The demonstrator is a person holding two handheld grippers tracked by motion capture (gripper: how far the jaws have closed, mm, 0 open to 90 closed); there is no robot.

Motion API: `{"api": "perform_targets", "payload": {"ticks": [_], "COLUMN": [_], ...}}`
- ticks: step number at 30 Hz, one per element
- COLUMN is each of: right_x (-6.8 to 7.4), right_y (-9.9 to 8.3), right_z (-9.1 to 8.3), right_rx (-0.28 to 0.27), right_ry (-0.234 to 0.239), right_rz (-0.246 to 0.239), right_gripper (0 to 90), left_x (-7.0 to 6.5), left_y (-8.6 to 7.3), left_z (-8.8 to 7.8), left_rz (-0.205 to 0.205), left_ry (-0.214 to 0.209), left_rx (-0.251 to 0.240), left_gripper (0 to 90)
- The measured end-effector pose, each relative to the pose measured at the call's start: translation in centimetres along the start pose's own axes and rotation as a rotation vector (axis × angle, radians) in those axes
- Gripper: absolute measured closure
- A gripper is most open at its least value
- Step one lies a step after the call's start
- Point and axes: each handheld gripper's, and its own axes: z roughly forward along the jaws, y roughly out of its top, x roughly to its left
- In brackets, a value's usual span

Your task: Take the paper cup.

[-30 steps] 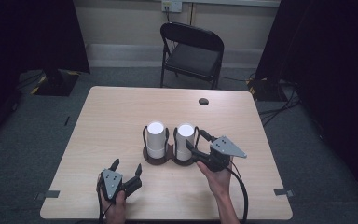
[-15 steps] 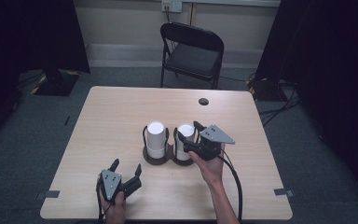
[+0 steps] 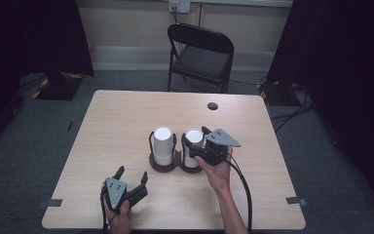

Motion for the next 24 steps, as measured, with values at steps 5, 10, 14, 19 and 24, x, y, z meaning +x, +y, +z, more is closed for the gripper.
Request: {"api": "perform_targets", "payload": {"ticks": [5,10,14,19,24], "right_x": [0.11,0.21,0.19,0.22,0.23], "right_y": [-0.18,-0.43,-0.47,-0.51,-0.59], "right_z": [0.23,0.50,0.63,0.63,0.62], "right_rx": [0.010,0.026,0.027,0.043,0.050], "right_ry": [0.012,0.011,0.021,0.003,0.004], "right_rz": [-0.001,0.007,0.008,-0.004,-0.010], "right_gripper": [26.9,26.8,29.2,30.3,32.6], "left_x": [0.01,0.05,0.02,0.01,0.01], "left_y": [0.00,0.00,-0.01,-0.01,0.00], "left_z": [-0.01,-0.01,-0.03,-0.02,-0.01], "left_rz": [0.000,-0.002,0.000,0.000,-0.001], "left_ry": [-0.001,-0.002,-0.001,-0.002,-0.003], "left_rx": [-0.001,0.000,-0.002,-0.003,-0.001], "left_gripper": [18.5,18.5,18.5,18.8,20.4]}}
